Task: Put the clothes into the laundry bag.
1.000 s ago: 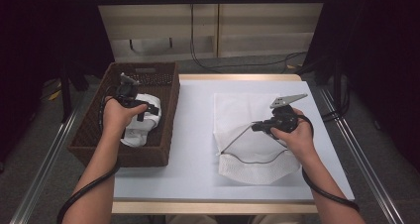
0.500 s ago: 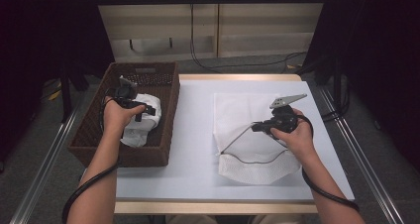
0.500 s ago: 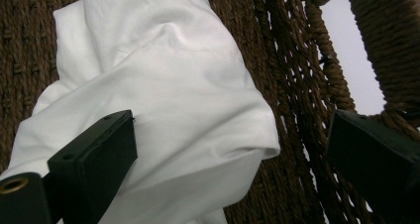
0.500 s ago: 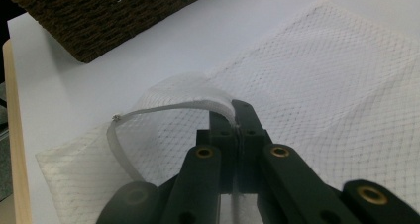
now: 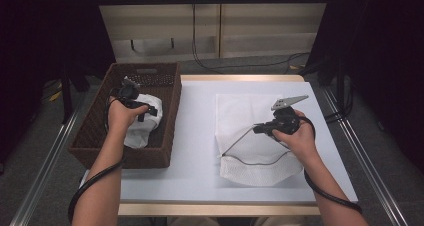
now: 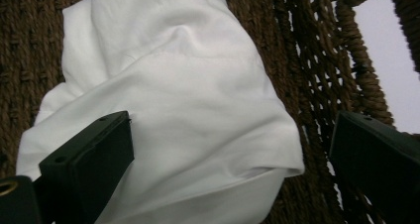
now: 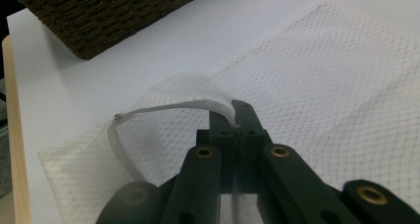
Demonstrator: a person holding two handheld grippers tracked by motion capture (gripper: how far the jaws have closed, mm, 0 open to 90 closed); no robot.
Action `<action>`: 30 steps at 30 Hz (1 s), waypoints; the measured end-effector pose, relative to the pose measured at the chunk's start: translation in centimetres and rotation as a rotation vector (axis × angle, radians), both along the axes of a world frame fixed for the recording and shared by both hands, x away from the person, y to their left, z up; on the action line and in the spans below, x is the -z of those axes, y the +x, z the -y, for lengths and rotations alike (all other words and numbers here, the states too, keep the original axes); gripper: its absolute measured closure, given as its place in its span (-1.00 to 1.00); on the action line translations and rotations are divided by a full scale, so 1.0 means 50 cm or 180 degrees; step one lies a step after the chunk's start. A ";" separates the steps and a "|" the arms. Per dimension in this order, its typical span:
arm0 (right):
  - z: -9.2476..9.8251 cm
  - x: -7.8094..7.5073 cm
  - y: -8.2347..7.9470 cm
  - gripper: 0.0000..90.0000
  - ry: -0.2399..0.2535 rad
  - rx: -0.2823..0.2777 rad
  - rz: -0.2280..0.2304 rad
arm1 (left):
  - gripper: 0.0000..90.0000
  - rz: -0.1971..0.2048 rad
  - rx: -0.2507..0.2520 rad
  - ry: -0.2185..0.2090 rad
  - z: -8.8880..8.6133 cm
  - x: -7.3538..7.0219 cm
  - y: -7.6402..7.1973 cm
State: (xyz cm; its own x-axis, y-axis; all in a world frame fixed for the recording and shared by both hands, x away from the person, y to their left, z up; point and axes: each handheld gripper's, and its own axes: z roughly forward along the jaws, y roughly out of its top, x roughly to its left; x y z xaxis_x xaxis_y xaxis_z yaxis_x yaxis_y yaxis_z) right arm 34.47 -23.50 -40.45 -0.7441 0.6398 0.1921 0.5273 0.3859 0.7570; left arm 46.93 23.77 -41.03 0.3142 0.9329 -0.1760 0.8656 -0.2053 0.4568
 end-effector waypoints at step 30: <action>0.002 0.006 0.003 0.98 0.0039 -0.0005 -0.0037 | -0.92 -0.0042 0.0018 0.0127 -0.015 0.057 0.038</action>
